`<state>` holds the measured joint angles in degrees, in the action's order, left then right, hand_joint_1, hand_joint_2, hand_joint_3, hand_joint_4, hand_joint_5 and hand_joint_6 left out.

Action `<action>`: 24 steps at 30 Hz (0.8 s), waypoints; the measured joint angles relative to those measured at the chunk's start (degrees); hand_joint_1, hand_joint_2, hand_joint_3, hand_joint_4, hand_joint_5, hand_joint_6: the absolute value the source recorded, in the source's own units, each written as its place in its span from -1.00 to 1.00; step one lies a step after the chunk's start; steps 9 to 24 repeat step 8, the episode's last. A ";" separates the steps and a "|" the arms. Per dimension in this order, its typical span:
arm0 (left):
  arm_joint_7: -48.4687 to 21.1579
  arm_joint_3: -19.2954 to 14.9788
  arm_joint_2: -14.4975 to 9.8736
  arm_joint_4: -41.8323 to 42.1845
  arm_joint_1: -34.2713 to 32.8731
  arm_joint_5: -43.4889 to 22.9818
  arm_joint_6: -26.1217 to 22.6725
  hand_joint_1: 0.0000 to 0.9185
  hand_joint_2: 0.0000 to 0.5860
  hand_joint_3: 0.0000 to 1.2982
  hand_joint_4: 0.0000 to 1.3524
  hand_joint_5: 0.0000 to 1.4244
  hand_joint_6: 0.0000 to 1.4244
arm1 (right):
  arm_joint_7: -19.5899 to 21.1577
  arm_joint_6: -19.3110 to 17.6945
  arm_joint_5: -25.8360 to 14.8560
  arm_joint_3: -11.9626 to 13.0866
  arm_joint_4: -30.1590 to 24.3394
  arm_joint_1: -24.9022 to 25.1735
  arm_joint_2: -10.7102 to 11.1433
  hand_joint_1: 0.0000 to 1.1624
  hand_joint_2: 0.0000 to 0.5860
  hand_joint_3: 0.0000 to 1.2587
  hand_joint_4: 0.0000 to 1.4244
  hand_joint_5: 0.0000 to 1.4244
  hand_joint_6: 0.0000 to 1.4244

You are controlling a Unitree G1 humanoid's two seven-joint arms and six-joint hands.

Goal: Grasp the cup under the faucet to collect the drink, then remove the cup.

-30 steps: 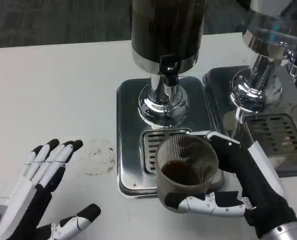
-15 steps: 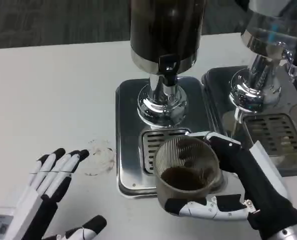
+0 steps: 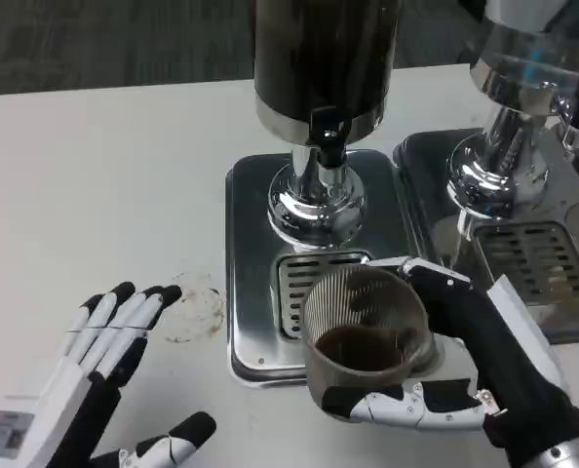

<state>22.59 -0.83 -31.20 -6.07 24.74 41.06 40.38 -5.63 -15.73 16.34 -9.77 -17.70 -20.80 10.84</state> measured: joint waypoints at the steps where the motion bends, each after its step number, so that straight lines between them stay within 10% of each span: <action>1: 0.00 0.04 0.00 -0.02 -0.13 0.00 0.00 -1.00 -0.34 -0.87 -1.00 -1.00 -1.00 | 0.00 0.00 0.00 0.00 0.00 -0.04 -0.01 0.72 -0.63 0.10 0.07 0.04 0.25; 24: -0.02 0.69 0.01 -0.36 -0.32 -0.17 0.05 -1.00 -0.34 -0.87 -1.00 -1.00 -1.00 | 0.03 0.00 0.13 -0.02 0.00 -0.40 -0.20 0.72 -0.63 0.10 0.08 0.04 0.25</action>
